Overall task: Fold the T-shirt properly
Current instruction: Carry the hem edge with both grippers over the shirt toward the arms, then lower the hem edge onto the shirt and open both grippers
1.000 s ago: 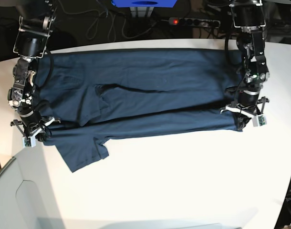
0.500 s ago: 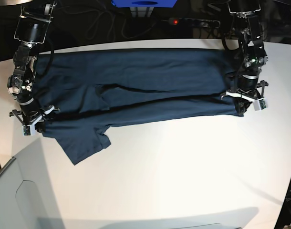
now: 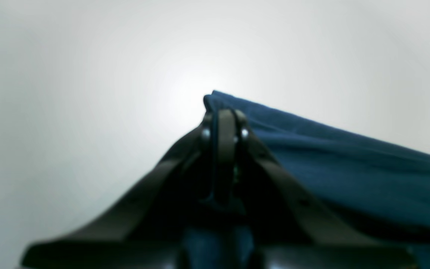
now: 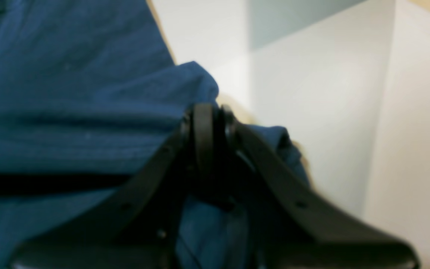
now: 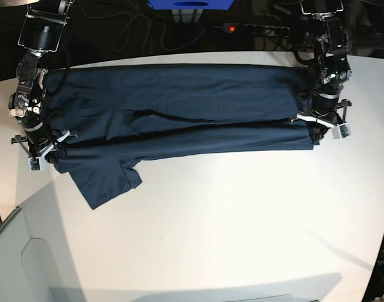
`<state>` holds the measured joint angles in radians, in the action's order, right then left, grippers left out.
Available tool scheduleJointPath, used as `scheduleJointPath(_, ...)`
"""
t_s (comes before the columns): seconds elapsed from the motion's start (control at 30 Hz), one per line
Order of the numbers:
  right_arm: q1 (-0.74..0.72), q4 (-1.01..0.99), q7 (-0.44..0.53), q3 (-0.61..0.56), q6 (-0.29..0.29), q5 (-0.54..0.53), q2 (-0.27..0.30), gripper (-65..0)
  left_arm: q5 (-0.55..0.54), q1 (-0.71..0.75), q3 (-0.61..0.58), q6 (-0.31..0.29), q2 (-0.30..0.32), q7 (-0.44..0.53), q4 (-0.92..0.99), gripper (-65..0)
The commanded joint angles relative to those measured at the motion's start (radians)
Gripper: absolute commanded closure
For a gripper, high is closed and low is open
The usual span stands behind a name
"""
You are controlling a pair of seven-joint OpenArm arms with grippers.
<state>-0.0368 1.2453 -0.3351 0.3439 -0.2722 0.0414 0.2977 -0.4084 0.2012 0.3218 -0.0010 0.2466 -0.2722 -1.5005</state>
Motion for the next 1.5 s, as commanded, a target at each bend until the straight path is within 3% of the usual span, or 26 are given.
scheduleJointPath(0.0,-0.024,0.021,0.0,0.01,-0.008,-0.008,0.019,-6.0,-0.005,-0.007,0.003,-0.001,0.012,0.026,-0.022,0.0)
scheduleJointPath(0.1,-0.035,0.021,-0.019,0.011,-0.008,-0.008,0.018,-14.6,-0.005,-0.006,0.006,-0.001,0.012,0.026,-0.03,-2.1)
scheduleJointPath(0.27,-0.028,0.081,-0.025,0.011,-0.008,-0.008,0.018,-28.7,-0.005,0.013,0.012,0.006,0.012,0.026,-0.033,-22.3)
scheduleJointPath(0.37,-0.012,0.138,-0.026,0.011,-0.008,-0.008,0.018,-34.9,-0.005,0.022,0.012,0.006,0.012,0.027,-0.058,-28.3)
scheduleJointPath(0.97,-0.007,0.173,-0.026,0.004,-0.008,-0.008,0.018,-36.4,0.004,-0.118,0.007,0.009,0.02,0.026,0.068,-28.3)
scheduleJointPath(1.47,-0.031,0.17,-0.026,-0.033,-0.008,-0.007,0.018,-36.5,0.004,-0.108,0.003,0.005,0.012,0.026,0.07,-28.1)
